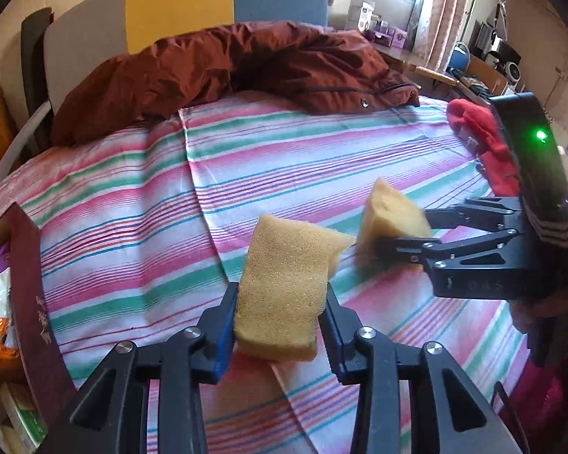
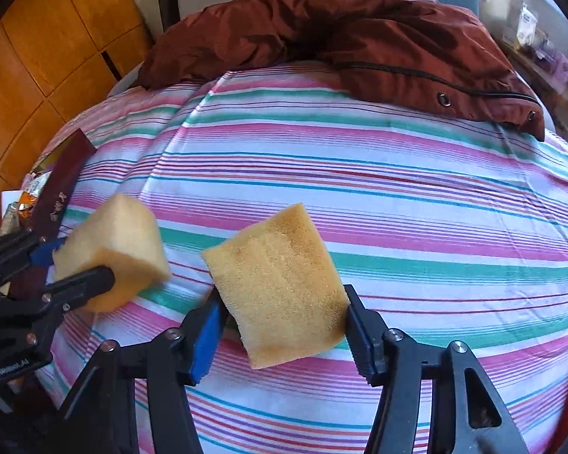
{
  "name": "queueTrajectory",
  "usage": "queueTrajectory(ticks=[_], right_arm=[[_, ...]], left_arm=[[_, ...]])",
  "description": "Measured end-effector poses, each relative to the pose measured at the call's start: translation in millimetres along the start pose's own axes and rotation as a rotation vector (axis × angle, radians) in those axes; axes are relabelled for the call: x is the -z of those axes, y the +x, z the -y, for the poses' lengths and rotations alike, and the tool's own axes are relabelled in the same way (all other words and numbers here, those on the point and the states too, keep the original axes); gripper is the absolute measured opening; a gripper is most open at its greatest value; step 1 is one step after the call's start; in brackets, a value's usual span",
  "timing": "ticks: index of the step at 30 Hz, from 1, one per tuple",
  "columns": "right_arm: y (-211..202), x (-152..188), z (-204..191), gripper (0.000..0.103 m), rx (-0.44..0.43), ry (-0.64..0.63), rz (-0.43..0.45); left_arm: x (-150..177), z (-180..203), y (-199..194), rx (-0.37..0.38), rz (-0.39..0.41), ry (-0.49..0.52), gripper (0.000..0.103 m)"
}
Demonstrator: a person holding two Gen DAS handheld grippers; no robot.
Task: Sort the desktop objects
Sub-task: 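Carry both yellow sponges toward the gold tray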
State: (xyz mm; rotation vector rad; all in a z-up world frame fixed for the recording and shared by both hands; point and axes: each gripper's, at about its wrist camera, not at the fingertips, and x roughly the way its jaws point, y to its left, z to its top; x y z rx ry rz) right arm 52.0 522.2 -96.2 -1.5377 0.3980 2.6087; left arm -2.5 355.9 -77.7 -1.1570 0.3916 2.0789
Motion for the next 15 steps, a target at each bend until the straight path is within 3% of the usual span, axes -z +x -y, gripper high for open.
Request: queueTrajectory(ticks=[3,8,15], right_arm=[[1,-1,-10,0.059,-0.024,0.003,-0.005],[3,7,-30,0.059,0.029,-0.014,-0.035],[2,16,-47,0.059,0.044,0.045,-0.047]], left_arm=[[3,-3,-10,0.012,0.017,-0.015,0.04],[6,-11,-28,0.01,0.054,-0.03,0.04],[11,-26,-67,-0.036,0.141,-0.047,0.04]])
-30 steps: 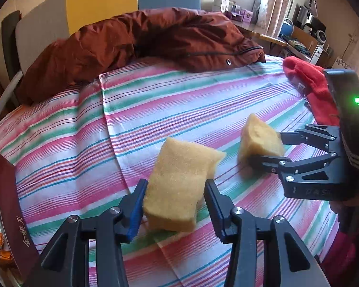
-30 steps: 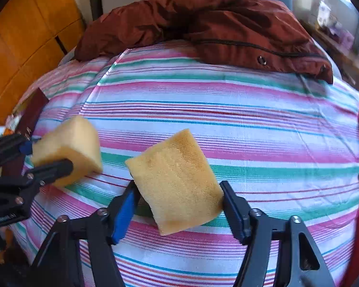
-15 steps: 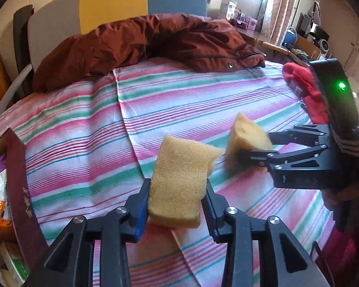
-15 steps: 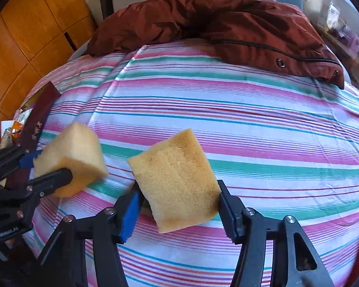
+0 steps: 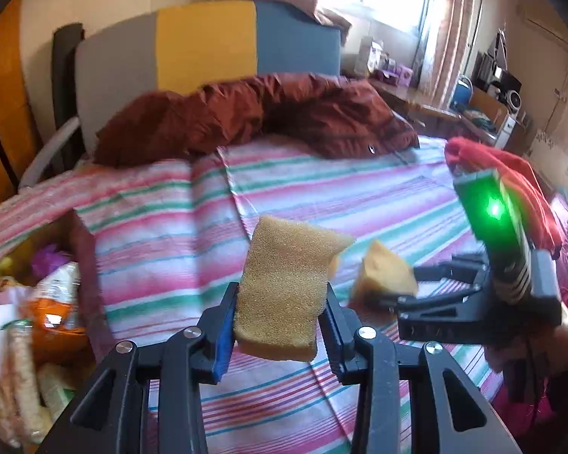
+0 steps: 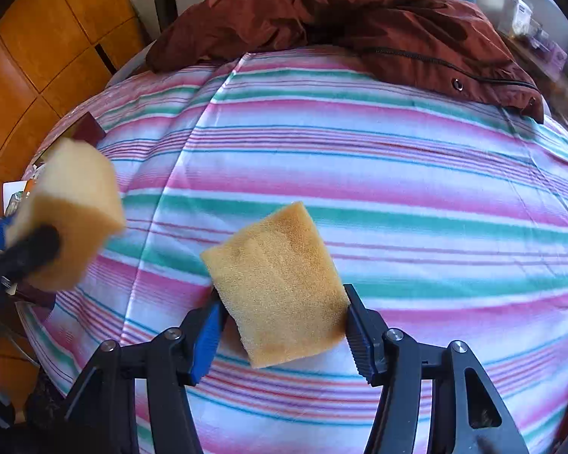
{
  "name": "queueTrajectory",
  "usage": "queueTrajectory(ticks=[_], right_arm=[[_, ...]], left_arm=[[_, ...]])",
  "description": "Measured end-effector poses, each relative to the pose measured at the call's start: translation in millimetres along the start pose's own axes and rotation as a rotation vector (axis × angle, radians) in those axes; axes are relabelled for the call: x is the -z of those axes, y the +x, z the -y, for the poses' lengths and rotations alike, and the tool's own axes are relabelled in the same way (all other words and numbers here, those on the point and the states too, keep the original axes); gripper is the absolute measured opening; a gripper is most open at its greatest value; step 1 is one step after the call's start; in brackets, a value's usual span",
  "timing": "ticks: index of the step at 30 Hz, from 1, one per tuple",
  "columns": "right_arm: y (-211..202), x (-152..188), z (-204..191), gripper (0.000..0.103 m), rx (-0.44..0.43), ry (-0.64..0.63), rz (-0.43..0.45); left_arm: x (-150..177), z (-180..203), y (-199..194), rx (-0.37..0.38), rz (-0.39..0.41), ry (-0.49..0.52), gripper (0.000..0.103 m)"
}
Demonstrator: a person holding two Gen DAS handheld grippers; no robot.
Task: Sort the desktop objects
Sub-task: 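Carry both yellow sponges toward the gold tray, then lower both yellow sponges into the gold tray and open both grippers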
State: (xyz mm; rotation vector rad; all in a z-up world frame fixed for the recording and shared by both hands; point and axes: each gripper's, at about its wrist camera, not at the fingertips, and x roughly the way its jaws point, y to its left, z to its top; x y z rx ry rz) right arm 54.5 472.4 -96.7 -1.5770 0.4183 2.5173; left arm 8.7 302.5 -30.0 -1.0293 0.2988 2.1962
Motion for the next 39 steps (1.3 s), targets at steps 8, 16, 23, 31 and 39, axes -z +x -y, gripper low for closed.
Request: queueTrajectory(ticks=[8,16,23,31,39], right_arm=[[-5,15,-25,0.059,-0.044,0.072,0.028],[-16,31,-52,0.059,-0.107,0.126,0.076],[-32,32,-88,0.059,-0.158,0.107,0.128],[-50,17,-142,0.059,-0.223,0.012,0.175],[-55,-1,-215,0.06,-0.306,-0.121,0.193]], left_arm=[[3,-27,-39,-0.049,0.069,-0.048,0.04],[13,-52,-59,-0.093,0.088,-0.1,0.04],[23,-74,-75,-0.133,0.109,-0.136,0.04],[37,-114,-97,-0.161,0.136,-0.224,0.04],[53,-197,-136,-0.265,0.192,-0.388,0.04]])
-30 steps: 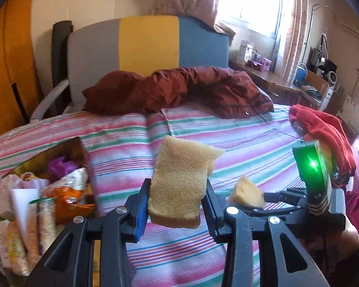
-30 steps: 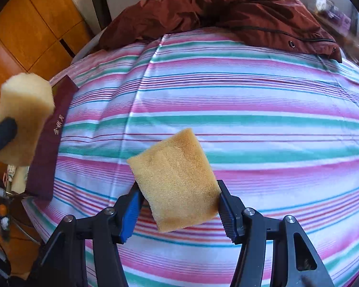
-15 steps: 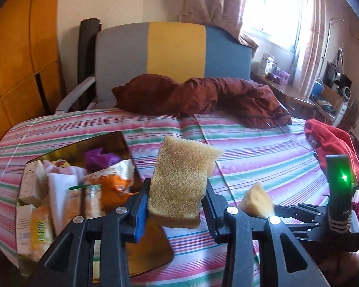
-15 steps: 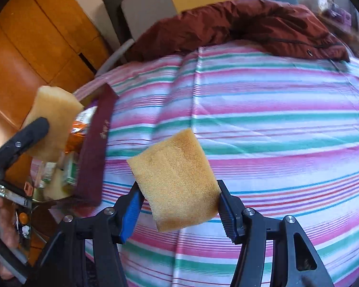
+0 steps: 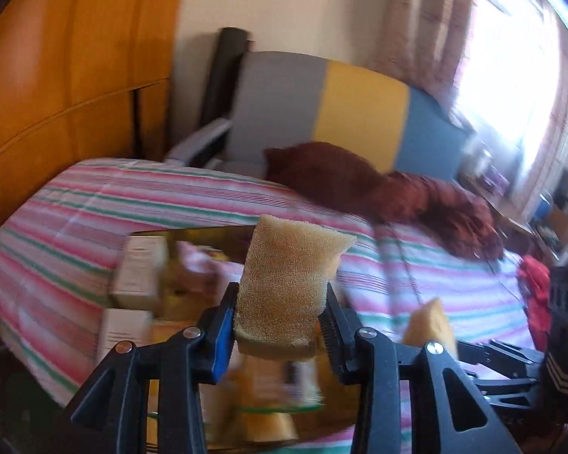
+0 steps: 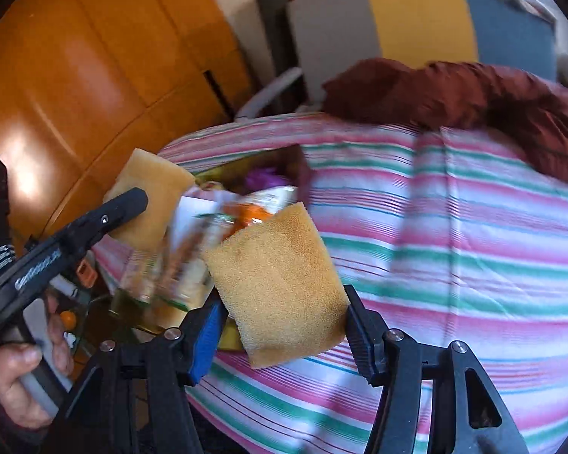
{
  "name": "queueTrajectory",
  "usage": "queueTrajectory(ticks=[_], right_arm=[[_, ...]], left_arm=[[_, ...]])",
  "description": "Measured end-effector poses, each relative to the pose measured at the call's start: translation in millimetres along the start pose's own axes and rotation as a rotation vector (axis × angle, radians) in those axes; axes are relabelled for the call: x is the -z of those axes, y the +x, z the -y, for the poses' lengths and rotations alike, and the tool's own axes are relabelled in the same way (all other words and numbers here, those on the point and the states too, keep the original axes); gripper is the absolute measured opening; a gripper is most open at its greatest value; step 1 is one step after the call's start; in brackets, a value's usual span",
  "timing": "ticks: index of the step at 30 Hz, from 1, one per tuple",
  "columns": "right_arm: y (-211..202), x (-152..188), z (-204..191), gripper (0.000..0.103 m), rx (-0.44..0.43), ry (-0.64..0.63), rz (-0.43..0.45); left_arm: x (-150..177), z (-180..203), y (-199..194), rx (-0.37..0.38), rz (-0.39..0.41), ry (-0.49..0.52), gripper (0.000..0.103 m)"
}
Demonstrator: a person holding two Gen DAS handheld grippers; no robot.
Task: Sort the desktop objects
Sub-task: 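Lower both yellow sponges into the gold tray and open both grippers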
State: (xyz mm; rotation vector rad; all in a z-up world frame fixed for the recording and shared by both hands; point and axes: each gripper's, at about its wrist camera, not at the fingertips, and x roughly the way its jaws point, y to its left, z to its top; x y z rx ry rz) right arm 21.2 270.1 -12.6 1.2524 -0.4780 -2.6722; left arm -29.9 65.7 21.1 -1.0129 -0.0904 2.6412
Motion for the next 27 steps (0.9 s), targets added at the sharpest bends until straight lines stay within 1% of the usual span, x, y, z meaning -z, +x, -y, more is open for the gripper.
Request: queueTrajectory(ticks=[2,4,6,7,9,11,14,15,16,17,18,20,22,25,27], right_arm=[[9,-7,-12,0.06,-0.019,-0.01,0.0],[19,-12,-20,0.06,-0.046,-0.011,-0.009],[33,-15,-31,0.061,-0.054,-0.033,-0.041],[39,-15,-34,0.064,-0.051,-0.039,-0.057],[49,-14,-37,0.065,-0.04,-0.04,-0.071],[57,-11,-37,0.068,-0.024,-0.038,-0.085],[64,-7,-32,0.069,-0.028,-0.026,-0.11],[65,-6,-32,0.071,-0.027,-0.03,-0.114],[65,-5,-32,0.075,-0.023,-0.034,-0.118],[65,-4,-33,0.08,-0.028,-0.042,-0.113],[64,-3,-34,0.081,-0.02,-0.051,-0.11],[63,-1,-37,0.081,0.002,-0.072,-0.103],[62,1,-37,0.081,0.014,-0.076,-0.099],[60,4,-35,0.081,-0.001,-0.06,-0.092],[59,5,-36,0.081,0.007,-0.066,-0.082]], left_arm=[[-2,-23,3,-0.051,0.001,-0.031,0.04],[-2,-37,10,-0.084,-0.007,-0.048,0.04],[0,-49,20,-0.116,-0.027,-0.061,0.04],[1,-53,25,-0.125,-0.036,-0.062,0.04],[3,-59,35,-0.131,-0.058,-0.068,0.04],[4,-58,47,-0.137,-0.081,-0.052,0.041],[9,-54,67,-0.142,-0.121,-0.036,0.042],[10,-53,75,-0.152,-0.146,-0.033,0.043],[13,-54,82,-0.157,-0.165,-0.045,0.047],[15,-55,86,-0.149,-0.171,-0.053,0.048],[16,-55,86,-0.145,-0.169,-0.055,0.048],[16,-54,83,-0.143,-0.152,-0.058,0.054],[15,-54,75,-0.15,-0.124,-0.056,0.056],[13,-57,67,-0.16,-0.1,-0.057,0.057],[11,-58,62,-0.161,-0.09,-0.073,0.057]])
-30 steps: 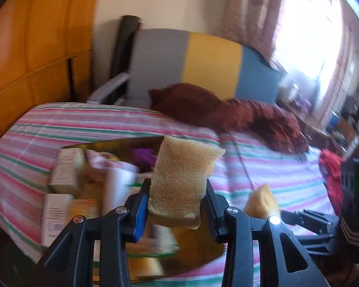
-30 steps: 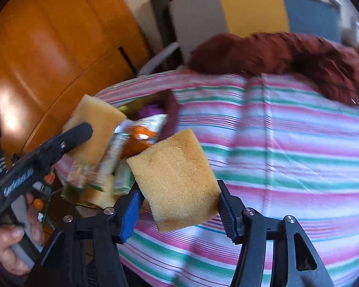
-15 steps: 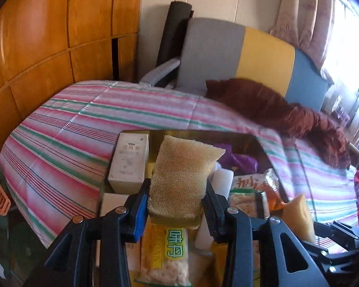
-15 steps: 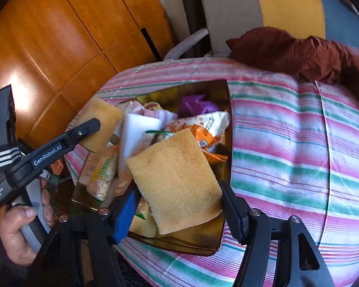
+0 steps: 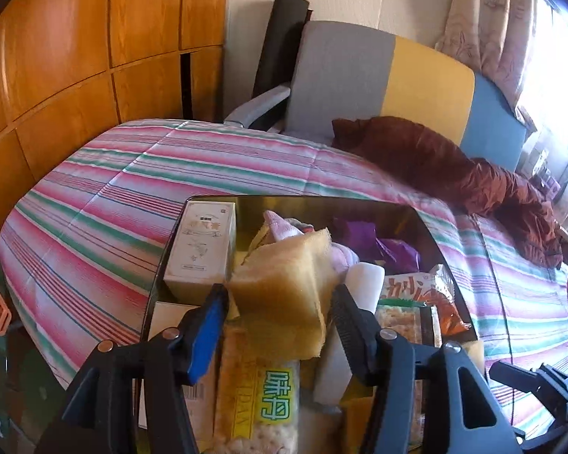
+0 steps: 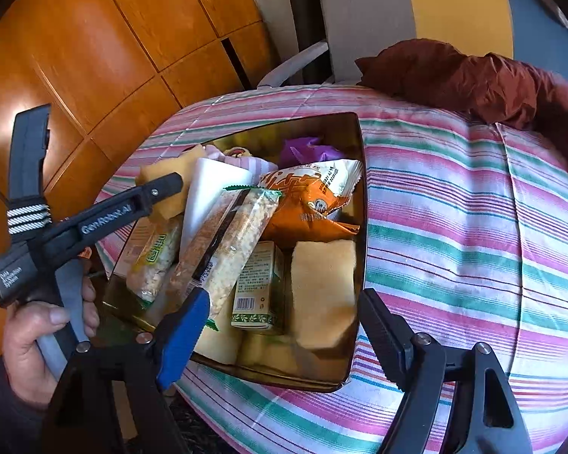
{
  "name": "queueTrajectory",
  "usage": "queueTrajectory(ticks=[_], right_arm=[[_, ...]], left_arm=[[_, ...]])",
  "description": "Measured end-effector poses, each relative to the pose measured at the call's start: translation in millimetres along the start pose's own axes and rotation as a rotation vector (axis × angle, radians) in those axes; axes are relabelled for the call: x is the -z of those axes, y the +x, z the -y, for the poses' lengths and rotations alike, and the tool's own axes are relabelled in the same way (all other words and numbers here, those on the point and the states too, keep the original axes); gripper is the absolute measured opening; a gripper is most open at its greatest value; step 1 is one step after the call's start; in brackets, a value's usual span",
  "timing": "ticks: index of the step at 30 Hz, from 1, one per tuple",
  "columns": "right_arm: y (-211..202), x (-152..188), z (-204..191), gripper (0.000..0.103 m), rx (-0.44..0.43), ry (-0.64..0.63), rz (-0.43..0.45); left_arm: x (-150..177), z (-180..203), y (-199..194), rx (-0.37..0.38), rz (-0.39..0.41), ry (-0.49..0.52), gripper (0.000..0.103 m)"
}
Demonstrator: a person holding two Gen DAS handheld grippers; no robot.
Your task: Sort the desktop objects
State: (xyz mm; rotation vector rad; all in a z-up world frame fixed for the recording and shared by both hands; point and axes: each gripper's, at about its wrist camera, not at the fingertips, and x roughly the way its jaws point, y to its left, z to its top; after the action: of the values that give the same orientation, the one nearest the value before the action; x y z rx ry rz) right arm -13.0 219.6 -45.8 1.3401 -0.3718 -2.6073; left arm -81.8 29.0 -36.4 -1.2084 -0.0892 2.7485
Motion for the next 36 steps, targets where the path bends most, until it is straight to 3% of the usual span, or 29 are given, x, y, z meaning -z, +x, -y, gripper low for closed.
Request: queueTrajectory(ticks=[18,23,32,36], right_arm=[[-27,8,-26,0.081,0.09,-0.097,0.109],[-37,15,-29,0.087,0.105,-0.099,0.135],[-51,29,-32,0.088,0.12,-0.103,0.162],[-53,33,-31,0.088,0.123,-0.098,0.165]], left_arm=[[0,20,-76,0.008,0.111,0.019,0.059],[5,29,-89,0.008,0.102,0.018,0.076],[15,42,-95,-0.024,0.083,-0.006,0.076],[18,43,-101,-0.053,0.14,0.026,0.075]])
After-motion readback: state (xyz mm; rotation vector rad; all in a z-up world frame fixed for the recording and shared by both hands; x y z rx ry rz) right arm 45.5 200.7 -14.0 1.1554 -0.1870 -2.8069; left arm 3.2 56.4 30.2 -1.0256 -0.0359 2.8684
